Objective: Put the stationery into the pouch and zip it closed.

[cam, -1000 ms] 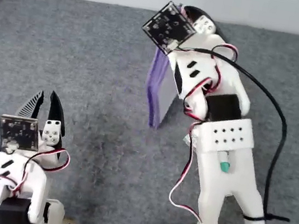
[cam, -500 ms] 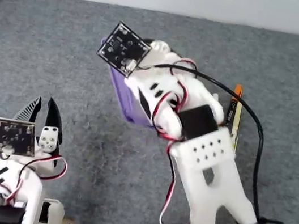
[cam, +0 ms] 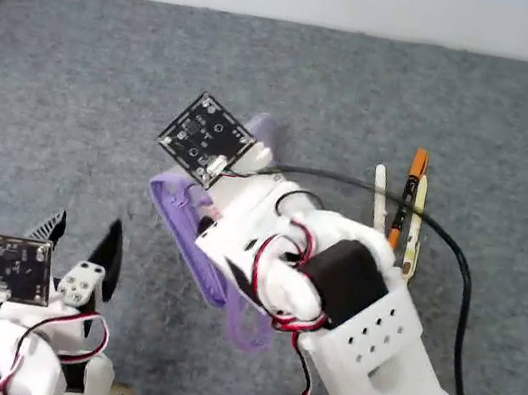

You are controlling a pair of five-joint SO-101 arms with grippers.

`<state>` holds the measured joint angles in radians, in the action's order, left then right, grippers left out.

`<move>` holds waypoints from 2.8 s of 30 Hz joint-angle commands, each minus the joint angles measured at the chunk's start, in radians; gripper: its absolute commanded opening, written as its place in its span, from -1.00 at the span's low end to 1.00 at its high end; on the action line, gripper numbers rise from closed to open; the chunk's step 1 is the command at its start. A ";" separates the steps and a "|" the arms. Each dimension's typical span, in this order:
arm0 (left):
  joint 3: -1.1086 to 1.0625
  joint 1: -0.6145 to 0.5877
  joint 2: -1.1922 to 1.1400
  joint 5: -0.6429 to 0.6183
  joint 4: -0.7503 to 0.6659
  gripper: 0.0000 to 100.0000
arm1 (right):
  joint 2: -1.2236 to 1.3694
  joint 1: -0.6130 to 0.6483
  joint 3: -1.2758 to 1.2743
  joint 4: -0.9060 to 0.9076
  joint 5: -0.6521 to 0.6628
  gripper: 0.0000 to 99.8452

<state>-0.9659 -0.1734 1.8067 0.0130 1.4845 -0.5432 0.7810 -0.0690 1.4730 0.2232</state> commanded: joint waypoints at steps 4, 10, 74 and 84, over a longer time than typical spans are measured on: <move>0.091 0.000 0.009 0.003 0.003 -0.43 | -0.039 0.044 -0.066 0.019 -0.037 -0.98; 0.094 0.000 0.009 0.008 -0.054 -0.43 | -0.039 0.079 -0.109 0.015 -0.037 -0.98; -0.328 0.305 0.009 0.133 -0.302 -0.97 | -0.364 -0.079 -0.290 0.188 -0.034 -0.98; -0.329 0.307 0.009 0.135 -0.301 -0.97 | -0.498 -0.213 -0.342 0.222 -0.031 -0.98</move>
<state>-1.2988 0.1304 1.8052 0.1327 1.1976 -1.0065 0.5938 -0.4127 1.6817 0.1956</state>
